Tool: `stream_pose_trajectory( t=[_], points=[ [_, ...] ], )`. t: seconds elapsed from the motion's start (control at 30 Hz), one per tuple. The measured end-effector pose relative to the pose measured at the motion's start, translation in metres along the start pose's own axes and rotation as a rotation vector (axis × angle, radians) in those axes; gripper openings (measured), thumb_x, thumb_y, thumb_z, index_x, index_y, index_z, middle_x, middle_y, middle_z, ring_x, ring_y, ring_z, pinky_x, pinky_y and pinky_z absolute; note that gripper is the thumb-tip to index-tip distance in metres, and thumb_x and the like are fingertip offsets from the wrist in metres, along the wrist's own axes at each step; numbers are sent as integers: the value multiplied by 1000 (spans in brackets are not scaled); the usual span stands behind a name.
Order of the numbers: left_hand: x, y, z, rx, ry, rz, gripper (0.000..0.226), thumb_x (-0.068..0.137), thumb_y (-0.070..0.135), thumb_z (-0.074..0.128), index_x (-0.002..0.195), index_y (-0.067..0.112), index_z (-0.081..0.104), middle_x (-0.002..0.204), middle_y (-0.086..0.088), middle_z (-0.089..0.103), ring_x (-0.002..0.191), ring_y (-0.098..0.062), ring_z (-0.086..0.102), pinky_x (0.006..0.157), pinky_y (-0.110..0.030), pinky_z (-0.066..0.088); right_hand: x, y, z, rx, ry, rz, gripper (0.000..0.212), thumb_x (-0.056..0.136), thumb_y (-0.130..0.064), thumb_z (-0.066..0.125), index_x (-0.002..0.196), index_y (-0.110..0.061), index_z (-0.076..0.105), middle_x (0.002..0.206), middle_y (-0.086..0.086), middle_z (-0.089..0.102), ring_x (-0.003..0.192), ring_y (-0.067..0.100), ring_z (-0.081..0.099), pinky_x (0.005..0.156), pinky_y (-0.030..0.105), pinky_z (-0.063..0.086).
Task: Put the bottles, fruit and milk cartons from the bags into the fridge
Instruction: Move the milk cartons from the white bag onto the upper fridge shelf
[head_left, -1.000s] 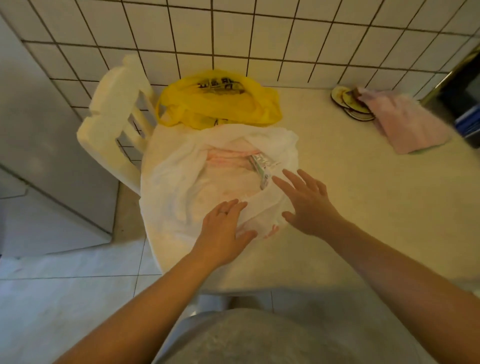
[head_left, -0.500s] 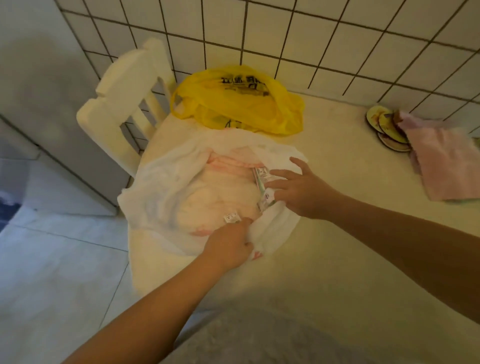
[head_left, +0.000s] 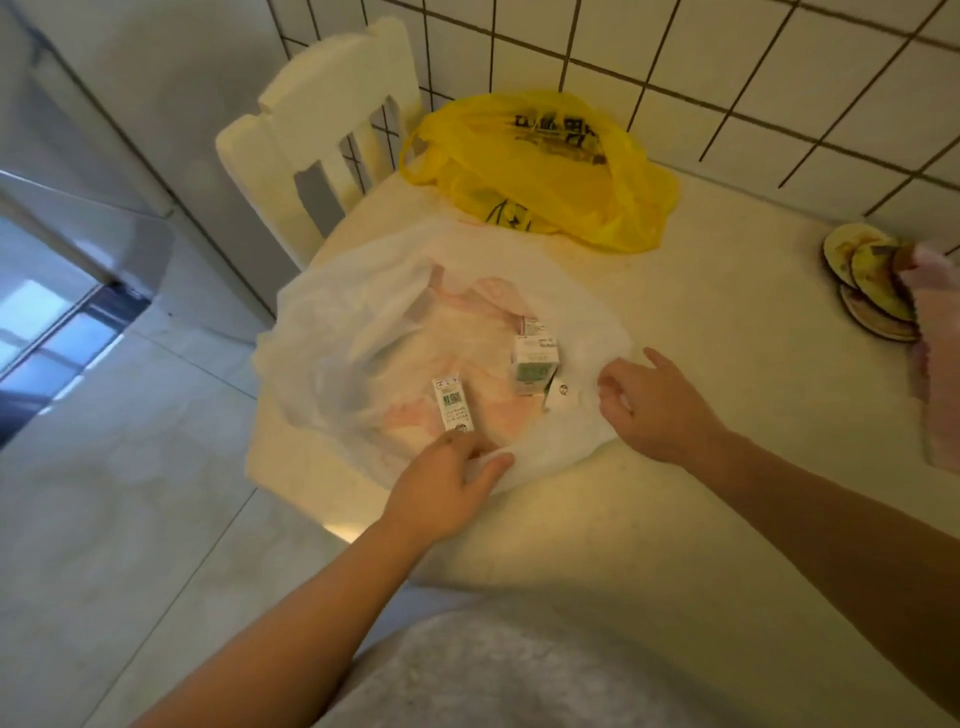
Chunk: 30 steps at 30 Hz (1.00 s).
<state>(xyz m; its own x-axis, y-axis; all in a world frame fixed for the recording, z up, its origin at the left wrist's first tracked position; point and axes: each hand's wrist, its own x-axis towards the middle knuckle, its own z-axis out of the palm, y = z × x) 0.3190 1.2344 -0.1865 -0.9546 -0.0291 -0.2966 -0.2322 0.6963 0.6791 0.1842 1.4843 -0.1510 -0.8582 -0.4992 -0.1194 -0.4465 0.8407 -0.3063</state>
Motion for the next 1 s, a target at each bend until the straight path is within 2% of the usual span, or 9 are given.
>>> stream_pose_trajectory(
  t=[0.03,0.1,0.23,0.37,0.5,0.6,0.77,0.9,1.0],
  points=[
    [1,2,1,-25,69,-52,41,96,58,50,114,24,64,109,2,59,93,-17,60,79,-33,49,7,-5,2,27,38,40,39,92,-51,36,97,-15,51,79,-5,62,83,28,64,91,35,43],
    [7,4,4,-27,188,-169,40,95,49,58,119,17,56,115,-2,53,91,-22,59,74,-33,46,19,-19,5,-22,106,77,45,92,-61,43,95,-16,43,76,1,64,72,32,63,67,37,48],
    [22,2,9,-38,181,-390,68,84,46,72,126,4,38,129,-13,44,102,-37,61,80,-42,52,45,-49,14,-210,123,131,71,84,-77,45,116,-14,42,99,4,70,84,27,65,82,41,39],
    [27,5,18,57,113,-477,70,83,61,66,123,12,35,122,-9,50,104,-34,63,76,-40,49,65,-60,31,-174,162,178,85,75,-74,61,123,-8,35,112,7,66,94,27,65,88,44,42],
    [26,5,25,97,106,-498,72,82,66,64,123,16,33,119,-6,56,104,-31,64,71,-35,43,64,-64,44,-164,239,120,71,79,-54,70,121,-5,40,110,9,66,90,31,67,90,46,43],
    [22,2,26,74,139,-497,66,84,65,62,119,18,33,118,-3,59,98,-27,65,65,-33,42,59,-62,45,-230,319,86,65,77,-50,73,115,-4,47,102,11,65,83,32,67,92,49,42],
    [14,0,28,47,205,-513,58,85,60,63,113,17,37,118,-1,56,95,-26,63,67,-33,38,59,-61,40,-352,523,-90,44,74,-37,73,103,-12,51,95,5,57,88,27,56,93,43,31],
    [12,-1,25,48,229,-520,55,86,58,64,109,16,38,113,-1,53,82,-21,55,60,-31,31,63,-64,40,-409,346,-108,55,76,-41,71,125,-22,56,103,2,55,95,26,54,94,42,27],
    [11,-5,21,40,255,-519,51,85,57,62,104,15,40,107,0,51,82,-23,57,64,-35,43,68,-67,36,-475,233,-38,49,84,-42,65,128,-23,58,109,4,55,101,29,53,97,44,30]
  ],
)
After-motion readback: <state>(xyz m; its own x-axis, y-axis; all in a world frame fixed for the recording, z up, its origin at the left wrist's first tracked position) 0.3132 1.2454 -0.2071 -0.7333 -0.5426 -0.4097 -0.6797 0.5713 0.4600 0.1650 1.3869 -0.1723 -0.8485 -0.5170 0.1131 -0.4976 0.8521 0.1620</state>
